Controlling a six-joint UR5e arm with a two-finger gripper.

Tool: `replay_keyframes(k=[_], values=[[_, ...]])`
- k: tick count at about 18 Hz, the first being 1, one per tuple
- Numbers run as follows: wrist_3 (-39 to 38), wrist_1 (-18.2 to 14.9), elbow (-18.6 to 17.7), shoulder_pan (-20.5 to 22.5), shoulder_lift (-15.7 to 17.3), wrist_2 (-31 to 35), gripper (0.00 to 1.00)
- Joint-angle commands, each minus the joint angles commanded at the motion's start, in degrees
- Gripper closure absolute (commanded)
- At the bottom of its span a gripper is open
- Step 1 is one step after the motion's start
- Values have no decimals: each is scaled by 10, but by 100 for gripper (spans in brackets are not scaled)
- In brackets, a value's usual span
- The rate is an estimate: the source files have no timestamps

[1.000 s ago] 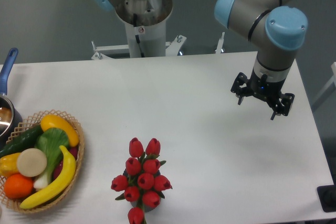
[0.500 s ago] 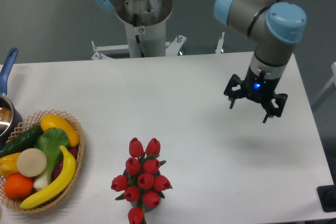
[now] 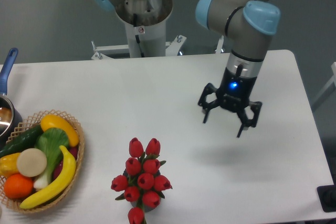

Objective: Pick up the flowers from the vase
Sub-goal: 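Move the open gripper toward the red tulip bouquet in the vase, then lower the gripper around the tulip stems and close on them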

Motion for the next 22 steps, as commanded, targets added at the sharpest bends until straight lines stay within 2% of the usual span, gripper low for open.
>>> replay_keyframes(k=[4, 8, 11, 13, 16, 19, 22], values=[[1, 0, 0, -12, -22, -113, 0], [0, 0, -2, -32, -29, -139, 0], [2, 1, -1, -34, -43, -193, 0], [2, 14, 5, -36, -54, -204, 0], [3, 34, 28, -46, -86, -210, 0], [3, 38, 64, -58, -115, -210, 0], [4, 39, 81, -58, -131, -216, 0]])
